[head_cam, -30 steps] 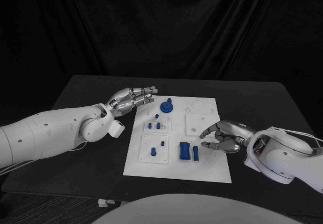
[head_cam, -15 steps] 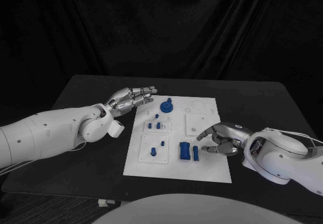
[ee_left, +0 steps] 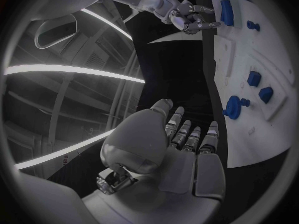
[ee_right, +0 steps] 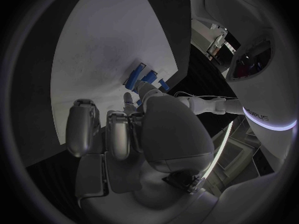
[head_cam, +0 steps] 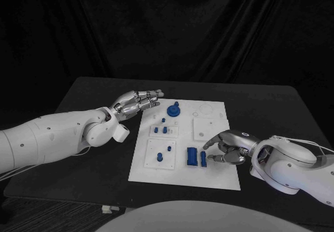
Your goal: Assemble the parts on the task board
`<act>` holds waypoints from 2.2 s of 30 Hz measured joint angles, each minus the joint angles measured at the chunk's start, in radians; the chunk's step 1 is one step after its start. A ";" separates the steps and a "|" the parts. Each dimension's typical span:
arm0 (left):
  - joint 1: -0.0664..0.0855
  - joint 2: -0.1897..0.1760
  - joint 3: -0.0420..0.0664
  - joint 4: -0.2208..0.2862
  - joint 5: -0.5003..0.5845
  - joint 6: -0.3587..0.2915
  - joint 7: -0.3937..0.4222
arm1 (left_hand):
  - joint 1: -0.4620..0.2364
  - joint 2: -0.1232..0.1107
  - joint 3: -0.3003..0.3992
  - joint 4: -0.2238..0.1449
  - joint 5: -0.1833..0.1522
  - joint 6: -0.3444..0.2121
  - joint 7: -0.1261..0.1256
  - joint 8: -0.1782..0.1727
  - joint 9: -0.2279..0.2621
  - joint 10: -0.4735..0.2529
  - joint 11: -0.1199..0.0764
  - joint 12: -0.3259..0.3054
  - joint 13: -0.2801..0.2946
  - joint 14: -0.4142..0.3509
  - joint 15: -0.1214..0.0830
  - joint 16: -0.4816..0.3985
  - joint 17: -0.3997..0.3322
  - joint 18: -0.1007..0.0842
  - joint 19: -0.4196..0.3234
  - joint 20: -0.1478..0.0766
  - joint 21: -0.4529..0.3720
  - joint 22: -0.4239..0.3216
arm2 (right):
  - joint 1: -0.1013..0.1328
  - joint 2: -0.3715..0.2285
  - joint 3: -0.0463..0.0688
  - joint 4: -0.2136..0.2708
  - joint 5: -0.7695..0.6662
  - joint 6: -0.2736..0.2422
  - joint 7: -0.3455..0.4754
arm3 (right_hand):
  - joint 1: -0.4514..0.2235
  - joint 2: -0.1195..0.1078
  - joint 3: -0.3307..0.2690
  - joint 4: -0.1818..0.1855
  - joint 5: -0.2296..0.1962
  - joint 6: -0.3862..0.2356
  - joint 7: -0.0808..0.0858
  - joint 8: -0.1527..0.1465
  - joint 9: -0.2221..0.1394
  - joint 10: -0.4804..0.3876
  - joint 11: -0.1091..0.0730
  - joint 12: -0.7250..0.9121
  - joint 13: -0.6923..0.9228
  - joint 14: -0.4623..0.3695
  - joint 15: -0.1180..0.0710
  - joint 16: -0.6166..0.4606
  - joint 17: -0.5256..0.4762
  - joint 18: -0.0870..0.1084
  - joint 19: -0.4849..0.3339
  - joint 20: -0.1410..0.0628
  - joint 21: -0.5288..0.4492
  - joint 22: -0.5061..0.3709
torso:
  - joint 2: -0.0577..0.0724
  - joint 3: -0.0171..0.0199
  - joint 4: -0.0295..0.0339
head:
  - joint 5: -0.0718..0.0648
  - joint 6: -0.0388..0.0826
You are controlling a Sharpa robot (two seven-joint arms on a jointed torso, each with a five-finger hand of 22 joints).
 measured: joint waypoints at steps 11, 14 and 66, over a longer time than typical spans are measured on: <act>-0.001 -0.001 0.000 0.000 0.000 0.001 -0.002 | 0.000 0.000 0.003 0.003 0.000 0.009 0.002 0.004 0.000 0.000 0.000 0.000 0.000 0.000 0.000 0.000 0.000 0.000 0.000 0.000 0.000 0.000 | -0.007 0.008 0.000 -0.003 -0.002 0.012 0.000 | 0.000 0.000 0.000 0.000 0.009 0.022 0.003 0.006 -0.004 0.000 0.000 0.000 0.000 0.000 0.000 0.000 0.000 0.000 0.000 0.000 0.000 0.001 | 0.000 0.0000 -0.0002 | -0.003 0.000; -0.001 -0.001 0.000 0.000 0.000 0.001 -0.003 | 0.000 0.000 0.003 0.003 0.000 0.009 0.002 0.004 0.000 0.000 0.000 0.000 0.000 0.000 0.000 0.000 0.000 0.000 0.000 0.000 0.000 0.000 | -0.007 0.009 0.000 -0.004 -0.003 0.013 0.000 | 0.000 0.000 0.000 0.000 0.009 0.027 0.005 0.006 -0.004 0.000 0.000 0.000 0.000 0.000 0.000 0.000 0.000 0.000 0.000 0.000 0.000 0.001 | 0.000 0.0000 -0.0001 | -0.005 0.000; -0.002 -0.011 0.000 0.004 0.000 0.003 -0.005 | 0.000 0.000 0.007 -0.001 0.000 0.009 0.002 0.004 0.000 0.000 0.000 -0.001 0.000 0.000 0.000 0.000 0.000 0.000 0.000 0.000 0.000 0.000 | -0.021 -0.027 0.000 0.048 -0.441 -0.072 -0.094 | -0.360 0.075 -0.141 0.108 -0.218 0.003 -0.025 -0.014 -0.095 0.002 -0.020 0.000 0.000 -0.003 -0.017 0.000 0.000 0.000 -0.005 -0.020 -0.005 0.000 | 0.000 -0.0002 -0.0004 | -0.002 0.000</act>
